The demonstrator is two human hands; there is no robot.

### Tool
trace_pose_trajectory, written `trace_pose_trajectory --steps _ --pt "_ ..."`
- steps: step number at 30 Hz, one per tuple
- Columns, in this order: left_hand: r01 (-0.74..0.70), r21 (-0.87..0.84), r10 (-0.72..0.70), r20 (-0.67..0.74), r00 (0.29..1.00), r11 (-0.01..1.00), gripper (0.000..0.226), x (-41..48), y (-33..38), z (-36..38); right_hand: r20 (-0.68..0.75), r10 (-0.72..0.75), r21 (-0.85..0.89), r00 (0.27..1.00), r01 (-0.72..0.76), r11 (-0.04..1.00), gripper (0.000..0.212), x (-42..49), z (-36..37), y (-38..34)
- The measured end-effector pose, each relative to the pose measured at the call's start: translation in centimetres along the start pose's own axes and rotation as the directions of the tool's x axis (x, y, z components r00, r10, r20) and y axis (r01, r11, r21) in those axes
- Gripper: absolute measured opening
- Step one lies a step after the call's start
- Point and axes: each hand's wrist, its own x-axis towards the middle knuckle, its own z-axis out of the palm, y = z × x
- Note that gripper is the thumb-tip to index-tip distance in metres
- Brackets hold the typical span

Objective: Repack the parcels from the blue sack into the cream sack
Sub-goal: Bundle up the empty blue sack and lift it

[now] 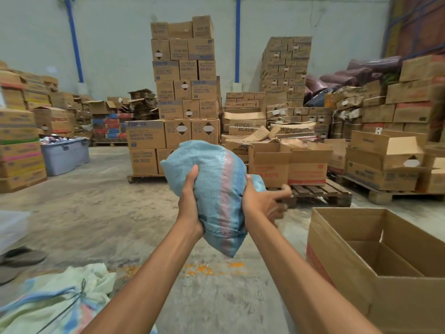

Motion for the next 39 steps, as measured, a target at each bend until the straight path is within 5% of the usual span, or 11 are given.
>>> trace_pose_trajectory --steps 2,4,7,10,12,18,21,31,37,39 --pt "-0.049 0.034 0.050 -0.015 0.999 0.998 0.086 0.4 0.4 0.3 -0.172 -0.354 -0.103 0.919 0.340 0.935 0.063 0.1 -0.3 0.2" --pt "-0.077 0.003 0.077 0.056 0.995 0.997 0.082 0.2 0.7 0.8 -0.047 -0.505 0.002 0.862 0.506 0.863 0.038 0.4 0.0 0.1" --pt "-0.085 -0.151 0.108 0.156 0.982 0.985 0.079 0.1 0.9 1.2 0.456 -0.392 0.414 0.799 0.200 0.888 0.057 -0.7 -0.3 -0.5" --pt "-0.050 -0.218 0.098 0.213 0.972 0.975 0.090 0.8 0.6 0.6 0.694 -0.394 0.416 0.602 0.111 0.903 0.092 -1.1 -1.8 -1.4" --pt "0.042 -0.203 0.006 0.233 0.973 0.978 0.099 1.3 0.0 0.2 0.747 -0.379 0.377 0.546 0.121 0.918 0.097 -1.0 -2.8 -2.2" --pt "0.268 -0.149 -0.233 0.213 0.949 0.952 0.110 2.0 -2.6 0.5 0.746 -0.218 0.305 0.629 -0.032 0.952 0.109 0.0 -4.4 -3.0" --pt "0.322 -0.176 -0.264 0.291 0.920 0.930 0.104 2.2 -3.9 2.7 0.641 -0.236 0.315 0.730 0.030 0.949 0.108 1.3 -5.8 -3.7" --pt "0.365 -0.098 -0.317 0.328 0.890 0.926 0.102 1.5 -11.2 19.9 0.394 -0.270 0.332 0.879 0.138 0.933 0.102 12.9 -18.2 -6.4" --pt "0.277 0.337 -0.346 0.165 0.924 0.900 0.095 3.6 -21.0 25.9 0.251 -0.229 0.248 0.940 0.166 0.954 0.098 22.9 -23.9 -2.5" --pt "0.125 0.738 -0.240 0.052 0.969 0.664 0.099 4.7 -25.0 25.5 0.191 -0.234 0.159 0.953 0.205 0.966 0.099 26.3 -25.1 -0.7"
